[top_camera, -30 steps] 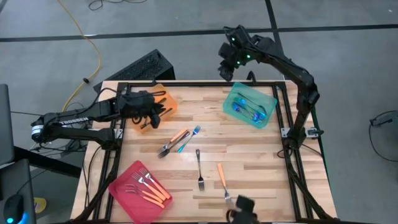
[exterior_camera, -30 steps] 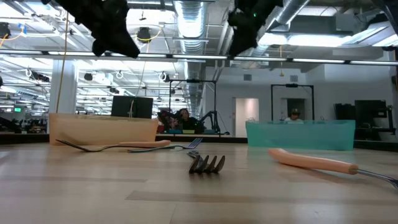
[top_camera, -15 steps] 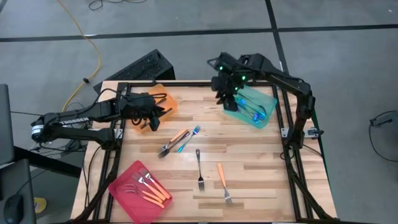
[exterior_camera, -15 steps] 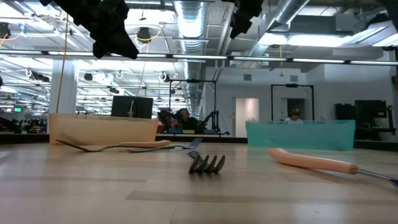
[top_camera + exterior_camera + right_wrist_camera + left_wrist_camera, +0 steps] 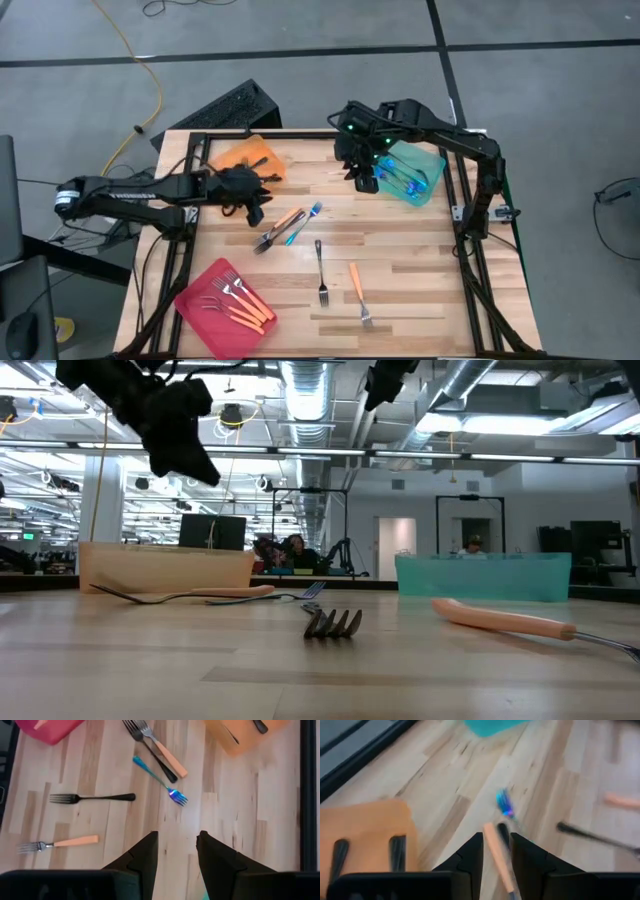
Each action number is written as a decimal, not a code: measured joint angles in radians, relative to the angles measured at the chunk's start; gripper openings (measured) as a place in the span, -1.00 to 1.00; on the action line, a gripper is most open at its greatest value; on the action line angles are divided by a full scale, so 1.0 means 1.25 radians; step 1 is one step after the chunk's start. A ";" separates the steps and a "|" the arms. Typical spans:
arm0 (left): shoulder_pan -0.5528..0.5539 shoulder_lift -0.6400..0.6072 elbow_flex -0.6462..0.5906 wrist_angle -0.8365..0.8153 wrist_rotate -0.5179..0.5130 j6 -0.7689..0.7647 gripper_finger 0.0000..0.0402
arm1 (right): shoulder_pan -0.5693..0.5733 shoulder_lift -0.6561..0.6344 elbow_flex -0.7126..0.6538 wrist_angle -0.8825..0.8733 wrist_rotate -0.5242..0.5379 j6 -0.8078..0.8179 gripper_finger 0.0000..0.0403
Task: Sort silverware by color (type)
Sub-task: Put the orange fork into the pink bin
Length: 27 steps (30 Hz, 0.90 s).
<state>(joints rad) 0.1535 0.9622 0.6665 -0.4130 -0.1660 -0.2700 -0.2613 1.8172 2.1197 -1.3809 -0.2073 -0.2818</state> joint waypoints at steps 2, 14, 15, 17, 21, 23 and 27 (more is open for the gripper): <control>-0.018 0.030 0.000 0.008 -0.026 -0.004 -0.60 | -0.002 0.000 0.000 0.000 0.000 0.004 -0.22; -0.064 0.207 0.000 0.004 -0.055 -0.117 -0.32 | -0.008 0.000 0.000 0.003 0.000 0.016 -0.22; -0.066 0.221 0.000 -0.001 -0.057 -0.127 -0.30 | -0.008 0.000 0.000 0.005 0.000 0.016 -0.22; -0.072 0.251 0.000 0.001 -0.057 -0.140 -0.28 | -0.009 0.000 0.000 0.004 0.000 0.018 -0.22; -0.094 0.305 0.000 0.003 -0.087 -0.157 -0.27 | -0.009 0.000 0.000 0.004 0.000 0.018 -0.22; -0.111 0.329 0.000 0.005 -0.098 -0.158 -0.27 | -0.009 0.000 0.000 0.001 0.000 0.018 -0.22; -0.150 0.371 0.001 0.022 -0.110 -0.159 -0.27 | -0.009 0.000 0.000 -0.005 0.000 0.018 -0.22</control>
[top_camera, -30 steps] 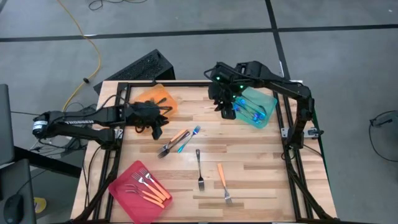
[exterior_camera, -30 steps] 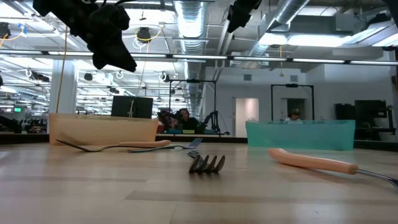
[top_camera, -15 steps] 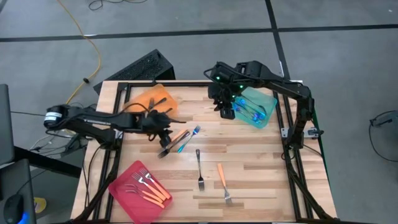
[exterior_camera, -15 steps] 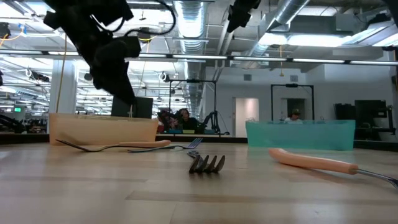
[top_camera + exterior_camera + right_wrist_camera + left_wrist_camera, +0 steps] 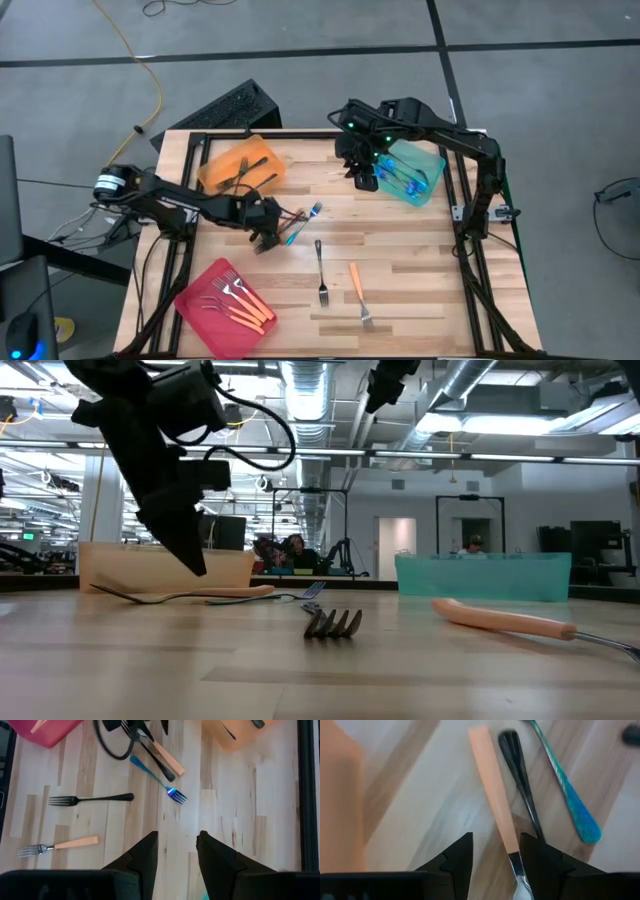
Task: Sort silverware by color (type)
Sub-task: Put the orange fork into the pink bin
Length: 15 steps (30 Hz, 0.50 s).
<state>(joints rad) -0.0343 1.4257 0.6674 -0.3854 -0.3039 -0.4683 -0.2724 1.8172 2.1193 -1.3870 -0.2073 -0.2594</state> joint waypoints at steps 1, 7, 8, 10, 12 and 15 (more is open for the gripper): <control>-0.009 0.013 0.000 0.001 -0.009 -0.002 -0.27 | 0.000 0.000 0.000 0.000 0.000 0.000 -0.22; -0.029 0.073 0.000 0.033 -0.026 -0.013 -0.27 | 0.000 0.000 0.000 0.000 0.000 0.000 -0.22; -0.029 0.080 0.000 0.045 -0.018 -0.011 -0.27 | 0.000 0.000 0.000 0.000 0.000 0.000 -0.22; -0.027 0.086 0.000 0.052 -0.012 -0.010 -0.27 | 0.000 0.000 0.000 0.000 0.000 0.000 -0.22; -0.027 0.092 0.000 0.052 -0.013 -0.012 -0.27 | 0.000 0.000 0.000 0.000 0.000 0.000 -0.22; -0.023 0.092 -0.008 0.064 -0.007 -0.020 -0.27 | 0.000 0.000 0.000 -0.001 0.000 -0.001 -0.22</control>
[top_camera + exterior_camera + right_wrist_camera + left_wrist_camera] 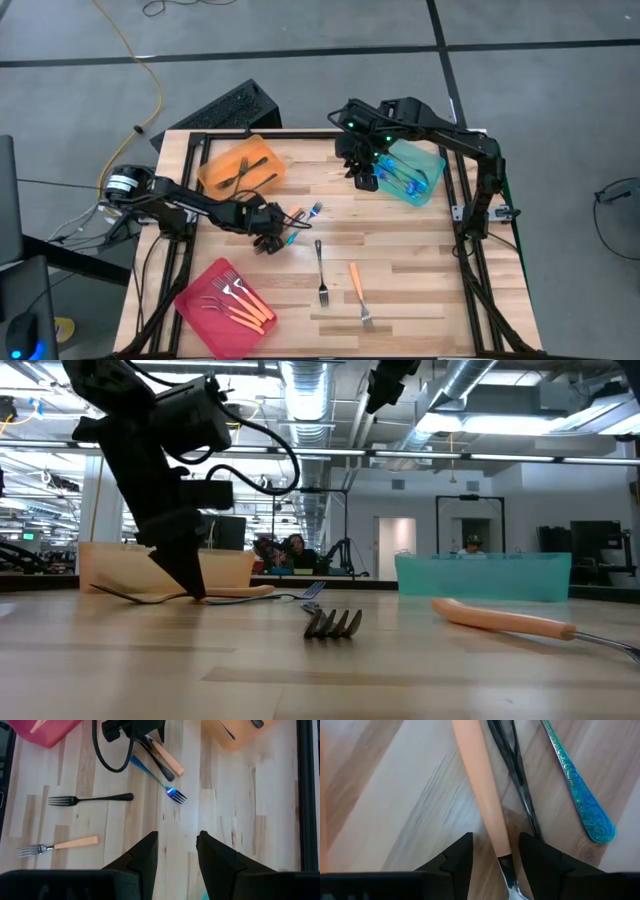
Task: Sort silverware by color (type)
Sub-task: Put the orange fork into the pink bin
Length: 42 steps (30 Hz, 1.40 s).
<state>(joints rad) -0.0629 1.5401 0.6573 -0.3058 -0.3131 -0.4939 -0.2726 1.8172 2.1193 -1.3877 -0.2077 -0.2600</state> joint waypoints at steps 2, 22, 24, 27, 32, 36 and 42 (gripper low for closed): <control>0.010 -0.004 -0.013 0.023 0.027 -0.011 -0.27 | 0.000 0.000 0.000 -0.001 0.000 0.000 -0.22; 0.062 -0.008 -0.072 0.110 0.097 -0.063 -0.72 | 0.000 0.000 0.000 -0.002 0.000 -0.009 -0.22; 0.065 -0.008 -0.072 0.110 0.094 -0.076 -0.87 | 0.000 0.000 0.000 -0.001 0.000 -0.009 -0.22; 0.066 -0.007 -0.072 0.113 0.094 -0.088 -0.91 | 0.000 0.000 0.000 0.001 0.000 -0.010 -0.22; 0.068 -0.022 -0.074 0.121 0.102 -0.099 -0.90 | 0.000 0.000 0.000 0.022 0.000 -0.028 -0.22; 0.071 -0.076 -0.079 0.105 0.106 -0.108 -0.91 | 0.002 0.000 0.000 0.030 -0.002 -0.050 -0.22; 0.089 -0.199 -0.077 0.103 0.065 -0.111 -0.91 | -0.001 -0.007 -0.001 0.031 -0.002 -0.054 -0.22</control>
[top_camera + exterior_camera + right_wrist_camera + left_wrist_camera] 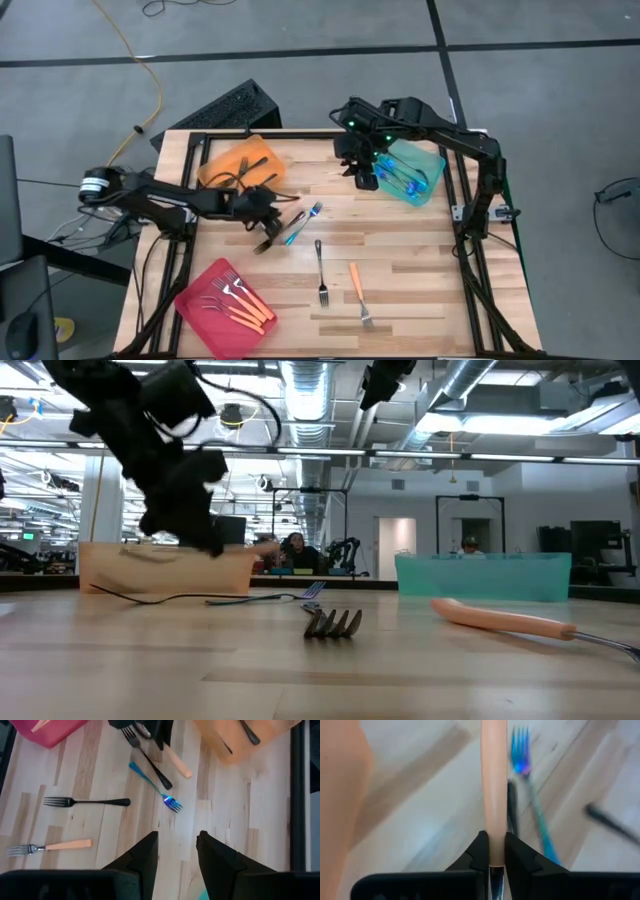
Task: Sort silverware by color (type)
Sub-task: Put the orange fork into the pink bin
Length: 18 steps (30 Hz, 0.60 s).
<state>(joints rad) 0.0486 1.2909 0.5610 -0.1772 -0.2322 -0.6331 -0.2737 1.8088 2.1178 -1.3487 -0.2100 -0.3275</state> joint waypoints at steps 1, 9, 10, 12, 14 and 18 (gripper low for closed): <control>0.002 -0.022 0.000 0.002 -0.007 0.000 -0.91 | -0.003 -0.002 0.000 0.005 0.000 -0.003 -0.22; 0.025 -0.205 0.000 0.056 -0.095 0.032 -0.91 | -0.009 -0.041 0.000 0.122 -0.009 0.007 -0.22; 0.029 -0.227 0.001 0.078 -0.098 0.046 -0.91 | -0.010 -0.044 0.000 0.147 -0.018 0.009 -0.22; 0.034 -0.272 0.001 0.121 -0.108 0.077 -0.91 | -0.010 -0.048 0.002 0.207 -0.045 0.015 -0.22; 0.038 -0.311 0.002 0.173 -0.117 0.108 -0.91 | -0.010 -0.046 0.002 0.255 -0.055 0.033 -0.22; 0.041 -0.384 0.002 0.285 -0.120 0.188 -0.91 | -0.010 -0.043 0.000 0.365 -0.064 0.050 -0.22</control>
<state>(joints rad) 0.0994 0.8105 0.5640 0.1791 -0.3822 -0.3982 -0.2861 1.7548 2.1183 -0.8924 -0.2901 -0.2652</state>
